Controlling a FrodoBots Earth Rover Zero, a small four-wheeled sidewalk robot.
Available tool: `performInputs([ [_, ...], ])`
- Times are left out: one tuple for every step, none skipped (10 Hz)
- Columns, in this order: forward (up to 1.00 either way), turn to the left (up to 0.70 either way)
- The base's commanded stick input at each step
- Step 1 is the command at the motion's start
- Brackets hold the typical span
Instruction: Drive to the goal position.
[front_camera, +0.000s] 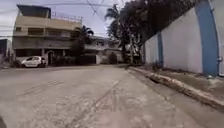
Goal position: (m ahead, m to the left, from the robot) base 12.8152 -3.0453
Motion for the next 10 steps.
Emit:
performInputs([
  [1.00,0.00],
  [1.00,0.00],
  [1.00,0.00],
  [1.00,0.00],
  [1.00,0.00],
  [1.00,0.00],
  [1.00,0.00],
  [1.00,0.00],
  [1.00,0.00],
  [1.00,0.00],
])
